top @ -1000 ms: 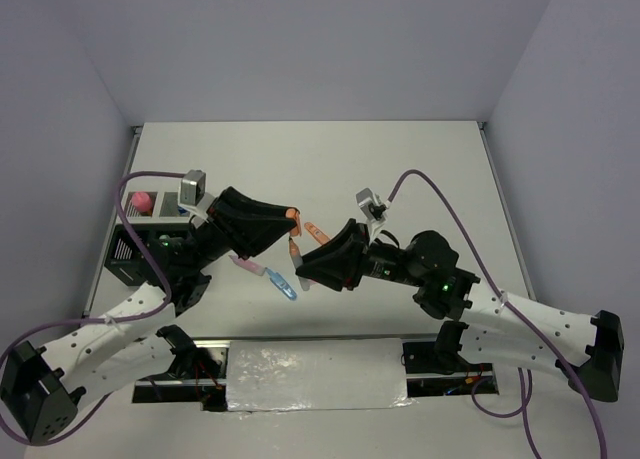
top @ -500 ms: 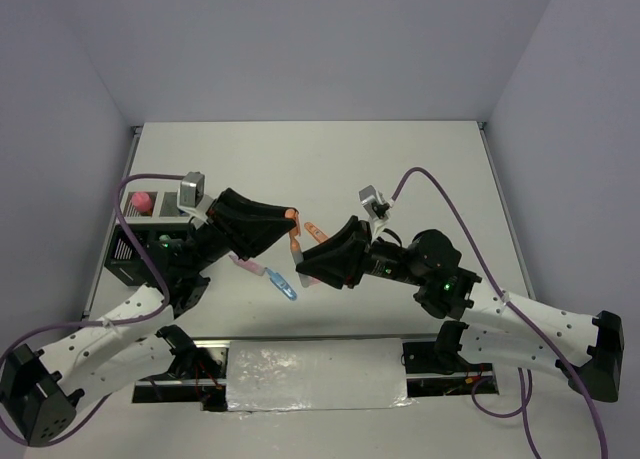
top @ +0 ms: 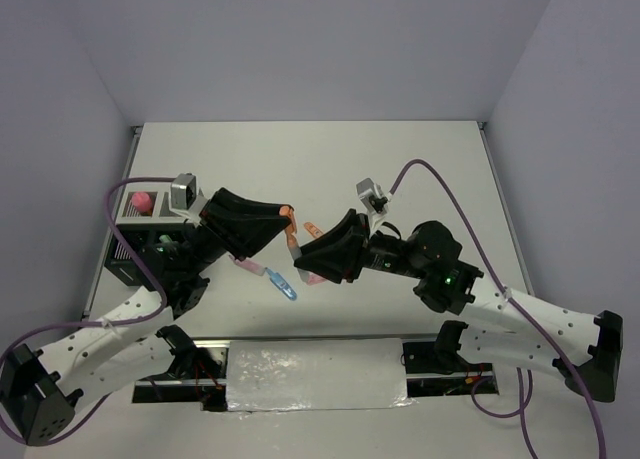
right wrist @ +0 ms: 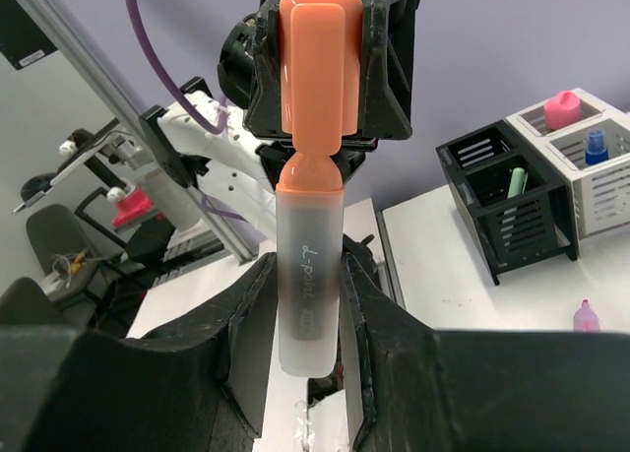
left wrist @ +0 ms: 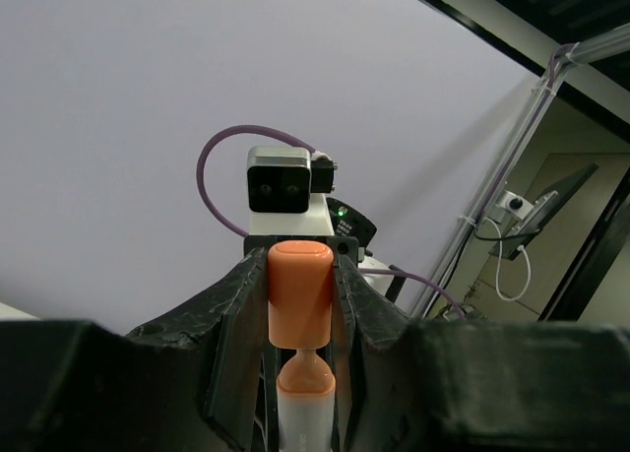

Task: Sort the stationery into containers
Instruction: Close the pen cap on the pen.

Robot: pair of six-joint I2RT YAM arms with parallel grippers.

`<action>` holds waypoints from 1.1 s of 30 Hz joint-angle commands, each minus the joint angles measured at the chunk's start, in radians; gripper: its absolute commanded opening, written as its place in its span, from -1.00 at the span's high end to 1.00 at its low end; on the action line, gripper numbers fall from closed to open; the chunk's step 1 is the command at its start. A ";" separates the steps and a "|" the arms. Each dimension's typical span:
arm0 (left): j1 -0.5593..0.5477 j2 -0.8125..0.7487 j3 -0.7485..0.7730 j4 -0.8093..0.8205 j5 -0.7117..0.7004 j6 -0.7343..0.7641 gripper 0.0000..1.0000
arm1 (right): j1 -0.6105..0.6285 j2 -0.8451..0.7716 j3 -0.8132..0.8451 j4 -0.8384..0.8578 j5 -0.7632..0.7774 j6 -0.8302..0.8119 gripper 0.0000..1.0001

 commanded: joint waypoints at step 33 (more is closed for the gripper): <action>-0.028 -0.016 0.067 -0.110 0.040 0.095 0.95 | -0.045 0.008 0.148 -0.002 0.048 -0.081 0.95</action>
